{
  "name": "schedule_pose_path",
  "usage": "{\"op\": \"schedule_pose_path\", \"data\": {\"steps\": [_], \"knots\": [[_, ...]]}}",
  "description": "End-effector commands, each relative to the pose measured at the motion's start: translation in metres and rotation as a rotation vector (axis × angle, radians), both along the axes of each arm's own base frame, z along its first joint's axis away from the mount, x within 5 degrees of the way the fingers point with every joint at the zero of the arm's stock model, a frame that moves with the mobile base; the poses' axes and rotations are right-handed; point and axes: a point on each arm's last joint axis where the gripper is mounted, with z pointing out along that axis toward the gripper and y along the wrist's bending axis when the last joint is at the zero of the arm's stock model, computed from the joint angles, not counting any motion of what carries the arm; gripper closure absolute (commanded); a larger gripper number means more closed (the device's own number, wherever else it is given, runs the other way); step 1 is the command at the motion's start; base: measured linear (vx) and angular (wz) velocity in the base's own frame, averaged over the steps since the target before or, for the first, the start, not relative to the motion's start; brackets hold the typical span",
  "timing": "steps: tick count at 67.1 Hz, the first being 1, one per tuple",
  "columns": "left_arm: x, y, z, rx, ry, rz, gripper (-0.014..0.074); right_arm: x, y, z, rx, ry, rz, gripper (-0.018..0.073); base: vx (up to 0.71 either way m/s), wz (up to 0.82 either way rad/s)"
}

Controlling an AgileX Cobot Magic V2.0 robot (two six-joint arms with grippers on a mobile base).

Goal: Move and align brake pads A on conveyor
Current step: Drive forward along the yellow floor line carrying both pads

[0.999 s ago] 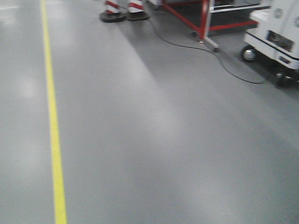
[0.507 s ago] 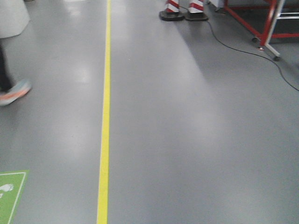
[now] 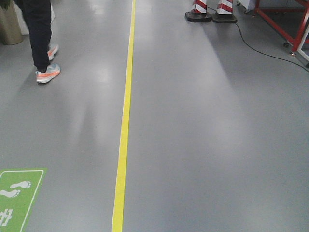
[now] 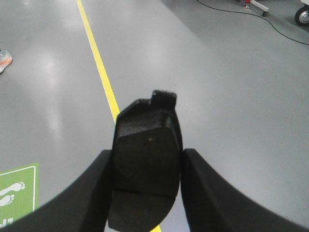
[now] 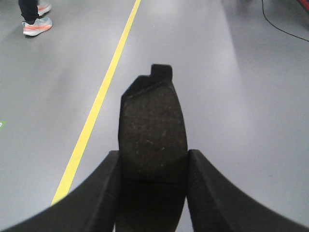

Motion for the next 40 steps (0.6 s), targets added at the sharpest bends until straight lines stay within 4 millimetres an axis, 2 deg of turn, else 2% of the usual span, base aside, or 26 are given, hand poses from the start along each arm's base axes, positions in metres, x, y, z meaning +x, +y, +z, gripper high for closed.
{"op": "schedule_pose_path", "data": {"steps": [1,40], "knots": [[0.0021,-0.0014,0.0147,-0.03,-0.096,-0.01,0.0603,0.0031,-0.0004,0.0179,-0.004,-0.12,-0.003,0.0566,0.05,0.0],[0.0021,-0.0014,0.0147,-0.03,-0.096,-0.01,0.0603,0.0031,-0.0004,0.0179,-0.004,-0.12,-0.003,0.0566,0.15,0.04]]}}
